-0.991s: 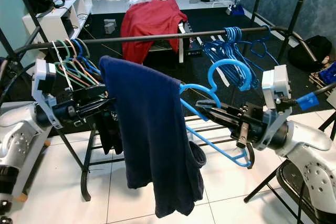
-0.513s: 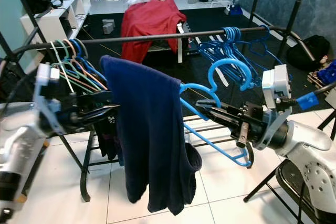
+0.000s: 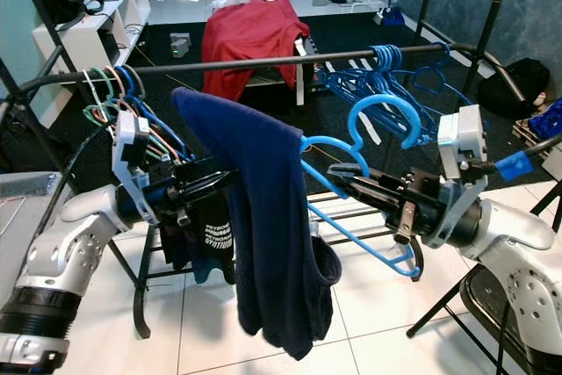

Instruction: Hang hanger

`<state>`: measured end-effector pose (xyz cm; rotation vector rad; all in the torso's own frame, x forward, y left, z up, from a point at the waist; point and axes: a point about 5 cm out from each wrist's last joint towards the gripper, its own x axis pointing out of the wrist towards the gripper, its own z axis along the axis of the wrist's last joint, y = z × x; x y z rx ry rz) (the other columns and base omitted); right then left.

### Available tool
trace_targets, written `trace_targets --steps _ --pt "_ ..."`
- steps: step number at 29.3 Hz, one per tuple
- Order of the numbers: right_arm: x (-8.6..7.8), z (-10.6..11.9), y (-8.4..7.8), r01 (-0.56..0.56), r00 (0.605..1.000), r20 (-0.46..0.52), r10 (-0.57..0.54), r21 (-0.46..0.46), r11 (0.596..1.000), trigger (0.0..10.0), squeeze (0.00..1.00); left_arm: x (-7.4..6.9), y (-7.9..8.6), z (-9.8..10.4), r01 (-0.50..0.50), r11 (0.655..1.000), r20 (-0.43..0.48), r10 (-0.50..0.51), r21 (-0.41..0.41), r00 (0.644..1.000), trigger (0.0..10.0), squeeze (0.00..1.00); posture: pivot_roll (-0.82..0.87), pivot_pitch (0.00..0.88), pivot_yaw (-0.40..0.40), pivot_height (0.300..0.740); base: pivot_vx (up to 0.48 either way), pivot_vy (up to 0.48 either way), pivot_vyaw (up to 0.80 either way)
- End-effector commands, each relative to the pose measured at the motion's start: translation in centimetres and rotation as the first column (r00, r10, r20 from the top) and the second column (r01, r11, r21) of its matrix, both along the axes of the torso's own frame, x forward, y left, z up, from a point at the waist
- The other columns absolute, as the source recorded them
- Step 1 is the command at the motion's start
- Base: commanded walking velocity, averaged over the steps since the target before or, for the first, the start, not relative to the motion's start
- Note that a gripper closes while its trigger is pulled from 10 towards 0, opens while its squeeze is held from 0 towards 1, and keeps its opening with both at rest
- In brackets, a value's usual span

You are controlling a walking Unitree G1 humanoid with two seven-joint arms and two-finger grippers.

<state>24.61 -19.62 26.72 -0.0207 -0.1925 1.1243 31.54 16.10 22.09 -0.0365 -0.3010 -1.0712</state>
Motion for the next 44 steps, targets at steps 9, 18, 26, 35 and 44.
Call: trace_targets --steps 9,18,26,35,44 --pt "-0.2 0.8 -0.2 0.0 0.999 0.038 0.0 0.007 1.0 0.0 0.0 1.1 2.1 0.9 -0.156 0.986 0.053 0.153 0.052 0.987 0.0 0.0 -0.07 0.049 0.025 0.74 0.0 0.0 0.0" --pt "1.1 -2.4 -4.5 0.257 0.962 -0.033 -0.271 -0.226 0.94 0.0 0.0 2.0 7.3 2.8 -0.408 0.912 0.109 0.402 0.038 0.909 1.2 0.0 -0.07 0.046 0.02 0.74 0.0 0.0 0.0" --pt "0.8 -4.6 -4.6 0.25 0.951 -0.085 -0.298 -0.356 0.9 0.0 0.0 2.2 7.8 3.6 -0.456 0.89 0.133 0.455 -0.024 0.88 0.3 0.0 -0.08 0.052 0.02 0.74 0.0 0.0 0.0" --pt "0.9 -8.0 -6.2 0.279 0.9 -0.136 -0.414 -0.551 0.787 0.0 0.0 2.7 8.7 4.3 -0.538 0.842 0.147 0.537 -0.038 0.831 0.5 0.0 -0.08 0.056 0.023 0.74 0.0 0.0 0.0" --pt "-0.7 -14.1 -8.4 0.264 0.779 -0.303 -0.548 -0.634 0.726 0.0 0.0 1.0 10.9 -3.0 -0.625 0.767 -0.026 0.635 0.144 0.772 0.7 0.0 -0.06 0.071 0.025 0.74 0.0 0.0 0.0"
